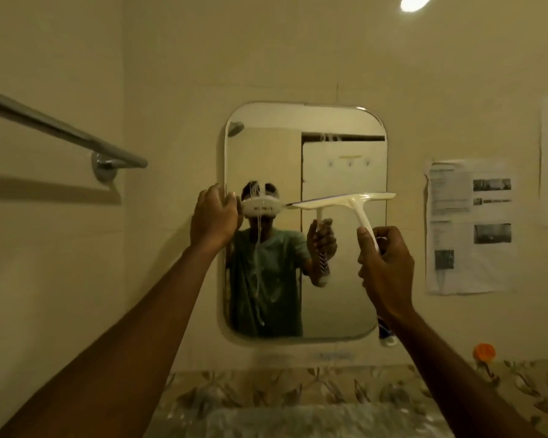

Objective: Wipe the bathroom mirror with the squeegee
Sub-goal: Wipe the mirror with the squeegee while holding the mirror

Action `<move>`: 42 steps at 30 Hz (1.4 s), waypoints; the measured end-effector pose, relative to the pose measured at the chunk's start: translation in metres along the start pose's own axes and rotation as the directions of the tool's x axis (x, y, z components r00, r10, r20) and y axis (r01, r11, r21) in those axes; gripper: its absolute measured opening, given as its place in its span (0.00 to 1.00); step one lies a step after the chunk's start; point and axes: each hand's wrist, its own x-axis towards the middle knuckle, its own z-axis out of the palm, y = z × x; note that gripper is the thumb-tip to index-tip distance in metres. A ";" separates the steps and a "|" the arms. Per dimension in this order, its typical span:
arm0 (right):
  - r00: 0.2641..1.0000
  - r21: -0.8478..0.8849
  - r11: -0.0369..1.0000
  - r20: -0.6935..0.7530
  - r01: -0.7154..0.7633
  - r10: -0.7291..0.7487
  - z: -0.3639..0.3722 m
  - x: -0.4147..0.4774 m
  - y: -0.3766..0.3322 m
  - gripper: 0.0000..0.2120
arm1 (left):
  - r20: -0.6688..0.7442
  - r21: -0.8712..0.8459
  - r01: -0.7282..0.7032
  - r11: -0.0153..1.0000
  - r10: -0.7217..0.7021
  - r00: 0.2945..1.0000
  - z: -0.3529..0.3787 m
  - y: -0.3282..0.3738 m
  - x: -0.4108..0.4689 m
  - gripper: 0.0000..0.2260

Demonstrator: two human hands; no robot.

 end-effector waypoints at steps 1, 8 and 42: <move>0.999 -0.033 0.999 -0.020 0.032 -0.032 0.005 0.010 -0.004 0.06 | -0.004 -0.006 0.012 1.000 -0.012 1.000 0.001 -0.003 0.007 0.21; 0.986 -0.146 0.982 -0.098 0.119 -0.134 0.033 0.096 -0.043 0.07 | -0.053 -0.010 -0.027 1.000 0.027 0.998 0.015 -0.015 0.036 0.20; 0.989 -0.534 0.846 0.125 0.006 0.072 0.022 0.180 -0.095 0.18 | -0.272 0.167 -0.230 0.959 0.269 0.924 0.027 -0.031 0.063 0.27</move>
